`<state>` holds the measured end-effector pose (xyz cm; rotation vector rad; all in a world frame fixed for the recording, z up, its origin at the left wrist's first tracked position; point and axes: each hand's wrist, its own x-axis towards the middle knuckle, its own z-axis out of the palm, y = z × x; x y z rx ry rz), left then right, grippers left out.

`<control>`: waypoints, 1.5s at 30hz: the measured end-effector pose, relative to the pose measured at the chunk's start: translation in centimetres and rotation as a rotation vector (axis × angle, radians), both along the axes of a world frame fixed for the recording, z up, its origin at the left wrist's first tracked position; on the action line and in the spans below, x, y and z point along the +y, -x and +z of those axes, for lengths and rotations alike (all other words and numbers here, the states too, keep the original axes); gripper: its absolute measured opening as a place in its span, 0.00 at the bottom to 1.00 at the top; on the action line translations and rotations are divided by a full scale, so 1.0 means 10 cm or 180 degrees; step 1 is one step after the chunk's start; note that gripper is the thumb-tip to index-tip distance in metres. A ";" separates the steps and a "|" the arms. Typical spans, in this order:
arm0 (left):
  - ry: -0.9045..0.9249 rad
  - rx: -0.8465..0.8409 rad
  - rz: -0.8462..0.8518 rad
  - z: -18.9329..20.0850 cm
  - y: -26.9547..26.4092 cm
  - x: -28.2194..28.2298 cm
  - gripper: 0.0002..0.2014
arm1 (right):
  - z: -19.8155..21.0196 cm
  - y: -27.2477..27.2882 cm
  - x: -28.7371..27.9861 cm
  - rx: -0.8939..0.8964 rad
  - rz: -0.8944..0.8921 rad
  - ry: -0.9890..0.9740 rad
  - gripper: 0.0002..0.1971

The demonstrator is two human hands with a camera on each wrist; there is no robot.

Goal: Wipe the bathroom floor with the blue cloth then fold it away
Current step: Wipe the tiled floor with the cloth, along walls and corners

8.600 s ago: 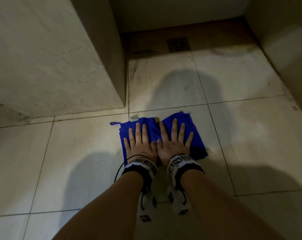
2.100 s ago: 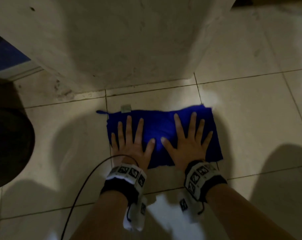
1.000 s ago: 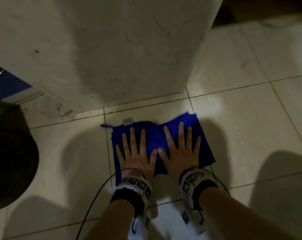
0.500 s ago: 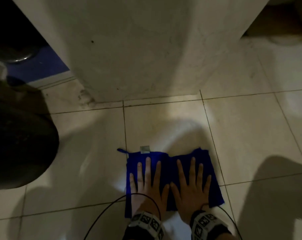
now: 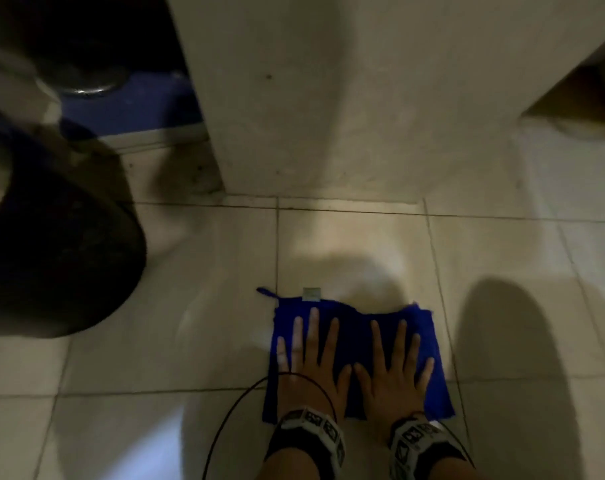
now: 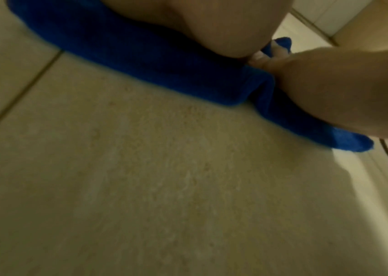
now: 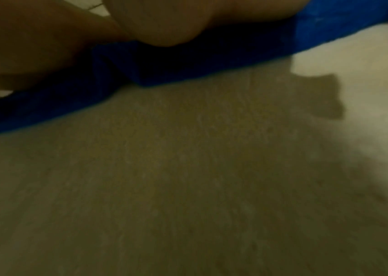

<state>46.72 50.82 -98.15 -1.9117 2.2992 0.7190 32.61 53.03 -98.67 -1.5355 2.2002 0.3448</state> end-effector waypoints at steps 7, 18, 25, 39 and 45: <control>0.0072 -0.0067 0.0004 -0.07 -0.06 0.03 0.35 | 0.03 -0.02 0.00 -0.0382 -0.0068 -0.0331 0.40; 0.0207 -0.0510 0.1125 -0.11 -0.55 0.33 0.33 | 0.20 -0.36 -0.38 -0.0472 0.1062 -0.0151 0.37; 0.0066 -0.0499 0.1194 -0.09 -0.44 0.15 0.34 | 0.18 -0.30 -0.29 -0.0617 0.1332 0.0078 0.31; -0.0216 -0.0429 0.1413 -0.05 -0.41 -0.71 0.33 | 0.21 -0.31 -0.91 -0.0601 0.1265 -0.0203 0.32; -0.0242 -0.0385 0.1466 -0.03 -0.60 -1.12 0.34 | 0.21 -0.47 -1.40 -0.0605 0.1118 -0.0216 0.33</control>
